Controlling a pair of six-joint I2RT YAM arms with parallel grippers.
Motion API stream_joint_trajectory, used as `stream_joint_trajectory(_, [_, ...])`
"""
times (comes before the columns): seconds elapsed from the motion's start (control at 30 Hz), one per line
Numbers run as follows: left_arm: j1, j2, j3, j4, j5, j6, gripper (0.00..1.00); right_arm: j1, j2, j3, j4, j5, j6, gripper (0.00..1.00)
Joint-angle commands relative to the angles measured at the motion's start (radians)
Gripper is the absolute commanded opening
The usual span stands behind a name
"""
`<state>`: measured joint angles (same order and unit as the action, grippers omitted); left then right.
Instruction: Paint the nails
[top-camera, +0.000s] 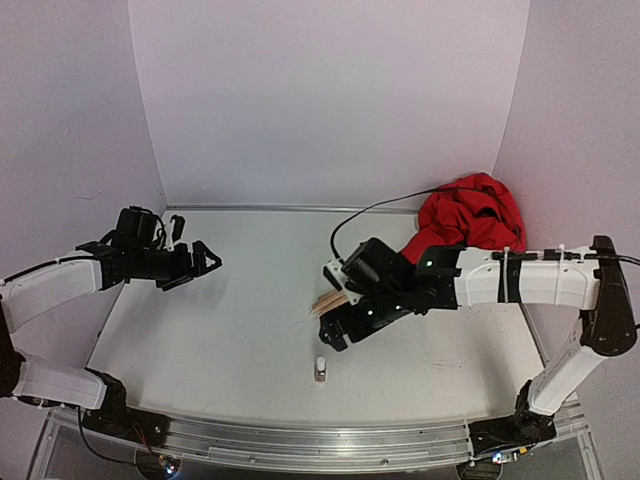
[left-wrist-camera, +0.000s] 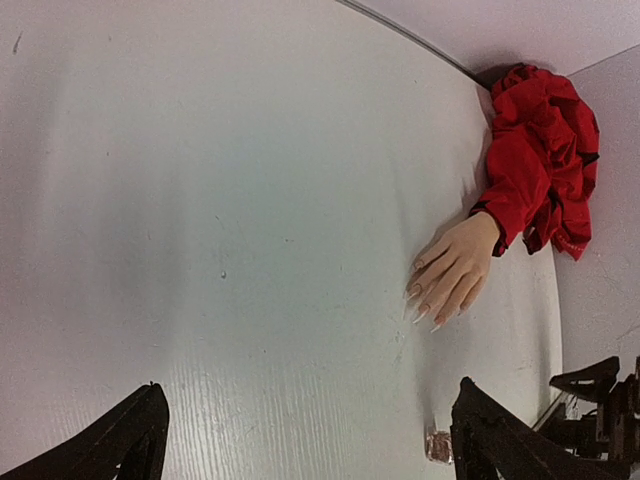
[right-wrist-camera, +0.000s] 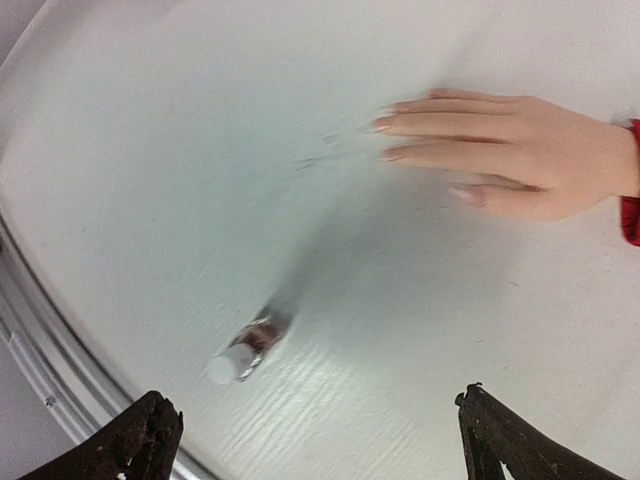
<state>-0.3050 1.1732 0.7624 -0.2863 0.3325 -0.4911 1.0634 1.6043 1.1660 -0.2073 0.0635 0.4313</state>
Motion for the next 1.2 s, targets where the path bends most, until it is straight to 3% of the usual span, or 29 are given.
stream_joint_trajectory(0.0, [-0.032, 0.024, -0.009, 0.061, 0.018, -0.024, 1.00, 0.118, 0.063, 0.103, -0.105, 0.013, 0.098, 0.98])
stream_joint_trajectory(0.13, [-0.046, 0.034, -0.012, 0.067, 0.019, -0.033, 0.99, 0.177, 0.148, 0.150, -0.127, 0.006, 0.170, 0.93])
stream_joint_trajectory(0.33, [-0.055, 0.030, -0.025, 0.075, 0.012, -0.043, 0.99, 0.189, 0.219, 0.158, -0.151, 0.032, 0.253, 0.70])
stream_joint_trajectory(0.53, [-0.061, 0.031, -0.027, 0.076, 0.017, -0.052, 1.00, 0.189, 0.259, 0.167, -0.161, 0.102, 0.295, 0.55])
stream_joint_trajectory(0.8, [-0.063, 0.024, -0.025, 0.077, 0.019, -0.047, 0.99, 0.189, 0.316, 0.208, -0.156, 0.124, 0.281, 0.51])
stream_joint_trajectory(1.17, [-0.065, 0.042, -0.022, 0.076, 0.029, -0.041, 0.99, 0.189, 0.348, 0.237, -0.155, 0.151, 0.264, 0.36])
